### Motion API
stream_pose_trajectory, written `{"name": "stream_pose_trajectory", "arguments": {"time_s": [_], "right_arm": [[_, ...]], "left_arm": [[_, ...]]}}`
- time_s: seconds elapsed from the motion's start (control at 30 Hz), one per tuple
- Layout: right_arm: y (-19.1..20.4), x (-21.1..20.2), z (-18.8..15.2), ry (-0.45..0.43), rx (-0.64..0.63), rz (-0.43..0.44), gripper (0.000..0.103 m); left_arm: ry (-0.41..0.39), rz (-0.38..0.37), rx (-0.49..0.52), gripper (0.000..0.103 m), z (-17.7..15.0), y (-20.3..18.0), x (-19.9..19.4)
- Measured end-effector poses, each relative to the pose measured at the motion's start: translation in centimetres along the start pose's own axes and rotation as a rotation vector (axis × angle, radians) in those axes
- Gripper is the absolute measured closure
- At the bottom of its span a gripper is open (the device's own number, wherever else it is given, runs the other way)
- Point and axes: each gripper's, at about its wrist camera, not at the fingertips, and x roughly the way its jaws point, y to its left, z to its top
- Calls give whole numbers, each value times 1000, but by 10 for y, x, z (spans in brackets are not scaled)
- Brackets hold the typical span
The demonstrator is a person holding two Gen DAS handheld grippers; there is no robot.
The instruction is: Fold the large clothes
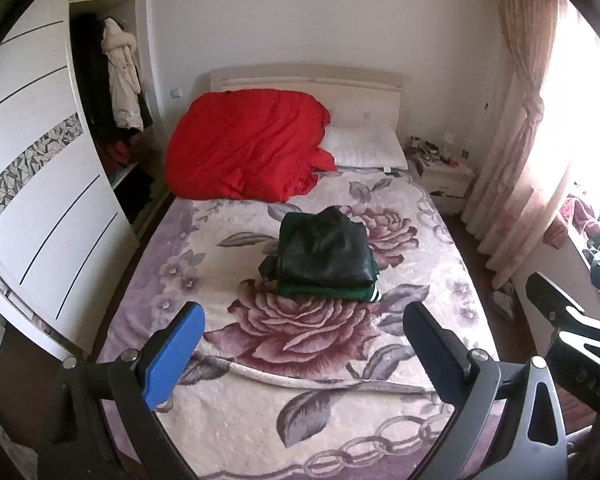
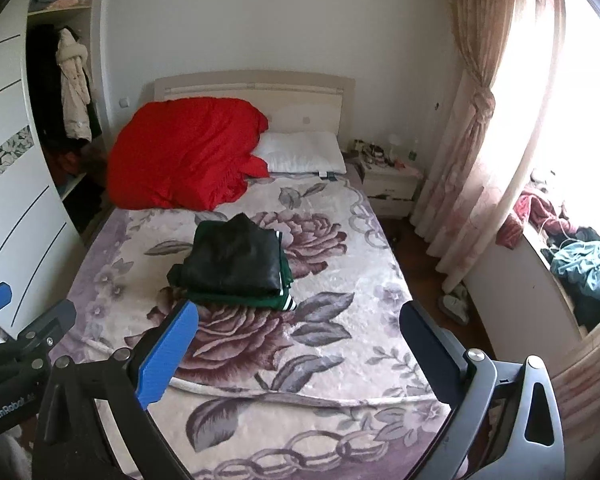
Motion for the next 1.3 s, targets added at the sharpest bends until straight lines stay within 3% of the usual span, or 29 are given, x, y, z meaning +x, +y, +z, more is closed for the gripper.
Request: {"name": "stream_pose_trajectory", "arguments": {"time_s": [0.37,1.3], "right_arm": [[-9,-21,14,-15,-3,31,0],[-5,-14,19,2,-12,54,0]], "left_arm": [[-8,29,-19,1,-2,-1,-11],[-25,48,-6,1,3,-4,-18]]}}
